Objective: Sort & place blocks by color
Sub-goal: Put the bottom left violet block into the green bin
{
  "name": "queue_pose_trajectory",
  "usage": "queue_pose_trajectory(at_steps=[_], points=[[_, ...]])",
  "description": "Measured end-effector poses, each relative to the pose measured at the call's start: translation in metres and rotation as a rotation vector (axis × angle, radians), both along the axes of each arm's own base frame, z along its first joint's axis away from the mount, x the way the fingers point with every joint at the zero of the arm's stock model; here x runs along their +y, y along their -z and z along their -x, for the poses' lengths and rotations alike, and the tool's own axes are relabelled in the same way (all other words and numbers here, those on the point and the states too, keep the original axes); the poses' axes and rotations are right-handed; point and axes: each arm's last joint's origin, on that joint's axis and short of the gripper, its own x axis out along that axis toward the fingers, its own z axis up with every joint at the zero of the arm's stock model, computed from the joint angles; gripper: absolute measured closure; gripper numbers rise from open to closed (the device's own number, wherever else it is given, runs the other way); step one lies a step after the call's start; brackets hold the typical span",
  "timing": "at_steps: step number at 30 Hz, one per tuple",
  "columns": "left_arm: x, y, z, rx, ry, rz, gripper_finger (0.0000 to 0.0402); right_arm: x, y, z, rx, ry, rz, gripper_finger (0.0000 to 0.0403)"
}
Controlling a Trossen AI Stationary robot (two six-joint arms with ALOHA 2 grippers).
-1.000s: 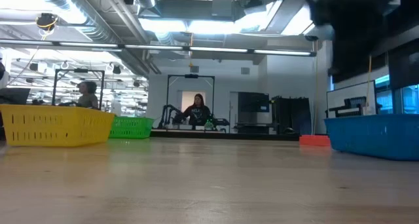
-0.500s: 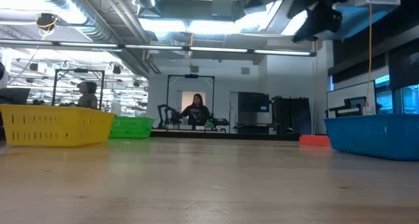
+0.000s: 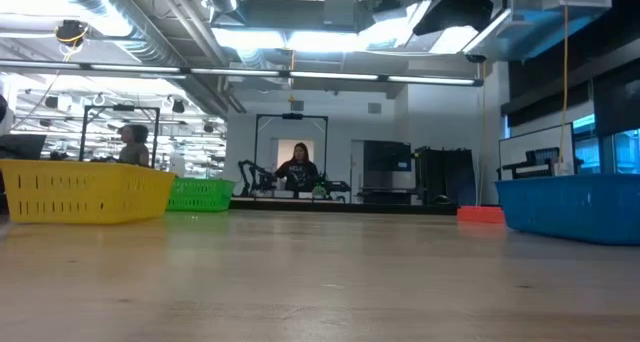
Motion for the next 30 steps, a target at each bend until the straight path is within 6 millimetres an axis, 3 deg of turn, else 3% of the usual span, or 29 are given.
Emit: queue_pose_trajectory(at_steps=[30], points=[[0.0, 0.0, -0.0002, 0.0, 0.0, -0.001, 0.0202, 0.0003, -0.0012, -0.001, -0.013, -0.012, 0.009, 0.0085]])
